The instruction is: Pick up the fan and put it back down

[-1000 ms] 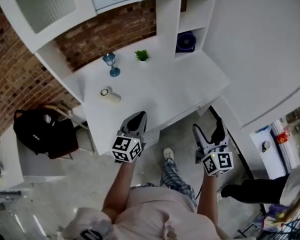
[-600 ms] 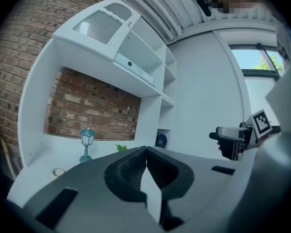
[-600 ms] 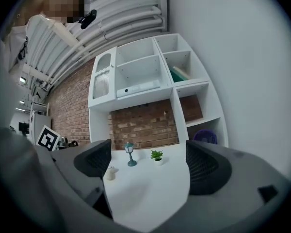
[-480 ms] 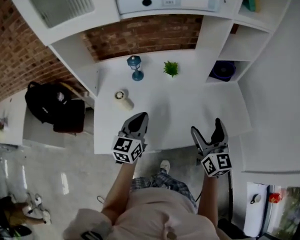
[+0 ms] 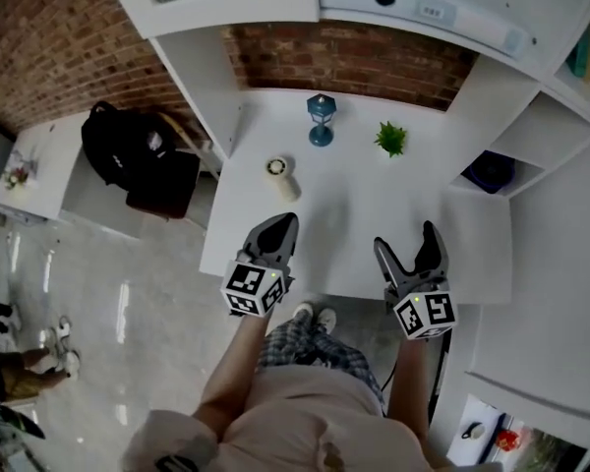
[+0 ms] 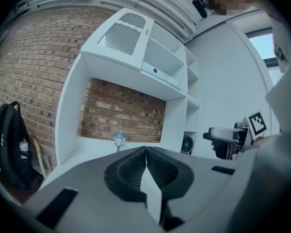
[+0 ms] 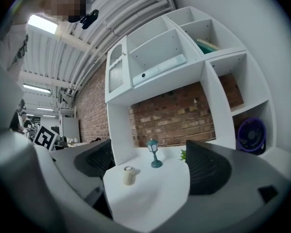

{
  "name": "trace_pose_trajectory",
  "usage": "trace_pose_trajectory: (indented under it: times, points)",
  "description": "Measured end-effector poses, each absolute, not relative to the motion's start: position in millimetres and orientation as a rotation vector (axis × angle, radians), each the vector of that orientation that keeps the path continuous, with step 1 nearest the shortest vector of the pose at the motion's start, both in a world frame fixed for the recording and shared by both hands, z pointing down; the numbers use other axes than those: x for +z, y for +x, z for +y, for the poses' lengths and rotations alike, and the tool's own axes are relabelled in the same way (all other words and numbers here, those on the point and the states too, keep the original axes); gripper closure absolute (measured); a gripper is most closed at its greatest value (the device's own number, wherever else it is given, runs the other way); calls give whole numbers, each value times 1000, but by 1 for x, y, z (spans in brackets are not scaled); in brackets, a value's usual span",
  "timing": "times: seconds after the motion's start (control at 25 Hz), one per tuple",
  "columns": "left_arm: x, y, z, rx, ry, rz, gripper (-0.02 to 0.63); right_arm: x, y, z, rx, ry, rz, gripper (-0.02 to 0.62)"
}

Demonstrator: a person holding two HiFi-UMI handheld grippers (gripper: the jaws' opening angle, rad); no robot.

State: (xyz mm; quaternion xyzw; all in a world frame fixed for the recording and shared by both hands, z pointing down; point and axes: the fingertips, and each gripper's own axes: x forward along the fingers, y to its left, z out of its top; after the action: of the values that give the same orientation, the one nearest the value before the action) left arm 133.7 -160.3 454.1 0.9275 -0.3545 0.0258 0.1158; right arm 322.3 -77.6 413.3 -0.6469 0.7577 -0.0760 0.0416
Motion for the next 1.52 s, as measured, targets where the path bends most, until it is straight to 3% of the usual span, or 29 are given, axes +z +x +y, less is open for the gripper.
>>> trace_pose_trajectory:
  times: [0.92,1.32,1.52]
  points:
    - [471,35,-257,60,2570,-1371,578,447,177,-234,-304,-1672,2703,124]
    - [532,14,-330,81,2407,-1422,578,550,132,-324,-565,-1725,2857,129]
    - [566,14,-337,139,2345,-1425,578,597,123,-332,-690,-1788,2906,164]
